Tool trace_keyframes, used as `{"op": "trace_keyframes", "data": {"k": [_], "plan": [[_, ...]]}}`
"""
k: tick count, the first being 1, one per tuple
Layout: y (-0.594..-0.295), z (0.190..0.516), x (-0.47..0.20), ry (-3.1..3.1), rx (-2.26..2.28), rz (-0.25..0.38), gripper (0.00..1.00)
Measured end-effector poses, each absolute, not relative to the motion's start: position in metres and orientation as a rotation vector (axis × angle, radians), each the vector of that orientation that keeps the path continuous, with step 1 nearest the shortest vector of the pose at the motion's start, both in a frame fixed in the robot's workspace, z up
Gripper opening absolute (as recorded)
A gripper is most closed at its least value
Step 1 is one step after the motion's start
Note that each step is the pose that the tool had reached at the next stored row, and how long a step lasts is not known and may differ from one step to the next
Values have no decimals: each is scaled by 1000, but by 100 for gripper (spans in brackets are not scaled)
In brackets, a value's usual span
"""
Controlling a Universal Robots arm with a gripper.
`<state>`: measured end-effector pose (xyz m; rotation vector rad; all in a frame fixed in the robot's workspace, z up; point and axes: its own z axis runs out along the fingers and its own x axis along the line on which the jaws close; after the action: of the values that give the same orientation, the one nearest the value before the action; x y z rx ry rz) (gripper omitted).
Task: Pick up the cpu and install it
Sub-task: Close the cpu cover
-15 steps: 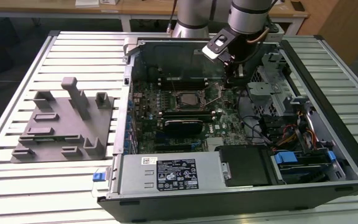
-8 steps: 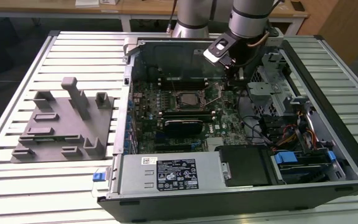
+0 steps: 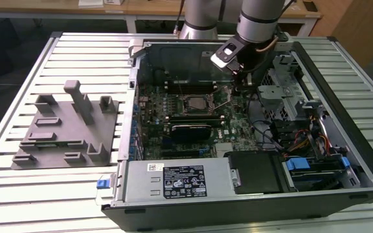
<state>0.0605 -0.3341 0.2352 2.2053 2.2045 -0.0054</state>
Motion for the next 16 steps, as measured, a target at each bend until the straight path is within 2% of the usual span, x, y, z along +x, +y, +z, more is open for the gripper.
{"op": "trace_keyframes", "data": {"k": [16], "plan": [[-334,235,41,2205,2205,-5,11]]}}
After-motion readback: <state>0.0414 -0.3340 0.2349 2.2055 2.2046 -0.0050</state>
